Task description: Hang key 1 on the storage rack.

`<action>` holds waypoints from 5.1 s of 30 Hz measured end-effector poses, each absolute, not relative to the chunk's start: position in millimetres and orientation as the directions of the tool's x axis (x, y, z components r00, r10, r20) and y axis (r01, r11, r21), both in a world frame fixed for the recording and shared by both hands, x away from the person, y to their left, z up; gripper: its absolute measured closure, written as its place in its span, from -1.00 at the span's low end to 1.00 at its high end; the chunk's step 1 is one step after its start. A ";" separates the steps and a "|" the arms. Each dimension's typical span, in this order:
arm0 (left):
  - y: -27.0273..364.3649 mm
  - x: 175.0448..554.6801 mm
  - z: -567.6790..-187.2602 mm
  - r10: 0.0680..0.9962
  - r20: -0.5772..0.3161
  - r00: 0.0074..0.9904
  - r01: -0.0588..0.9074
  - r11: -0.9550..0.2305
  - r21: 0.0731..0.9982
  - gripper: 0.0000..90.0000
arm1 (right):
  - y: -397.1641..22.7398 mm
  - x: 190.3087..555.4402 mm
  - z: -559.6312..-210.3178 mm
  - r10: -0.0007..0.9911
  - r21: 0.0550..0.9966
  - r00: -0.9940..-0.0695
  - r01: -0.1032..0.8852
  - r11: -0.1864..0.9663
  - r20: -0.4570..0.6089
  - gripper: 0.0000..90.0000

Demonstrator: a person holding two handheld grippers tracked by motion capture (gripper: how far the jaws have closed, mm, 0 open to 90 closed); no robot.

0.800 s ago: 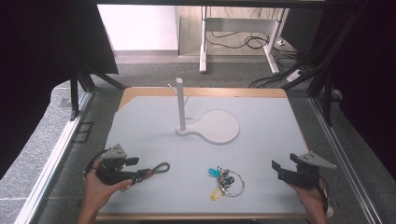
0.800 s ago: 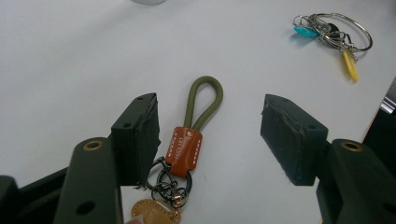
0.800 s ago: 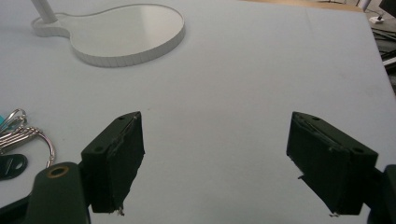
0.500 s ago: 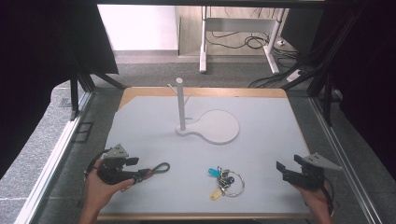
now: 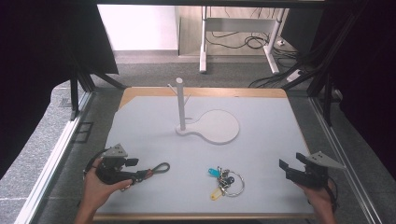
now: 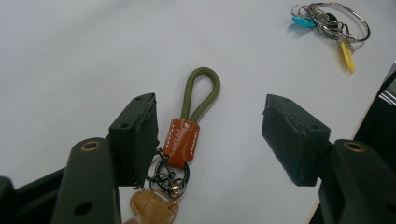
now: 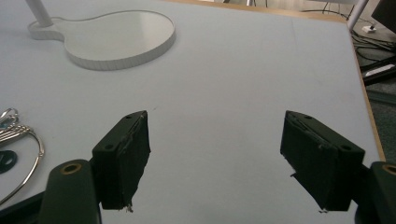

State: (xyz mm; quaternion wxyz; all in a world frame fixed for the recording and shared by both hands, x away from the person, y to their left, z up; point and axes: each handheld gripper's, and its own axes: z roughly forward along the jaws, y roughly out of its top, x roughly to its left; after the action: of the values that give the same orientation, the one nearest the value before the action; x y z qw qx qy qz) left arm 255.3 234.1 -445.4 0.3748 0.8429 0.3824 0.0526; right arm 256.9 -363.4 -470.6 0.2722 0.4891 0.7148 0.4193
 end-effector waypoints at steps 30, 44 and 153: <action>202.4 292.5 -411.4 0.584 -0.143 0.799 0.570 -0.662 0.487 -0.13 | -356.7 244.0 -475.0 0.922 0.841 -0.388 0.497 0.214 -0.005 -0.42; 189.4 297.1 -429.5 0.568 -0.120 0.814 0.569 -0.737 0.364 -0.04 | -348.3 248.2 -478.6 0.910 0.823 -0.415 0.513 0.244 -0.011 -0.42; 191.2 369.9 -319.3 0.654 -0.092 0.751 0.620 -0.649 0.442 0.48 | -359.4 249.8 -485.3 0.929 0.808 -0.369 0.541 0.235 -0.023 -0.36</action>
State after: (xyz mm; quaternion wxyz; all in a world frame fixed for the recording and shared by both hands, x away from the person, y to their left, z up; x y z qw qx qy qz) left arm 369.9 191.2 -319.3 0.2287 0.9072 0.3511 0.0379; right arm 249.8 -359.4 -485.3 0.2630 0.4963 0.7404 0.3693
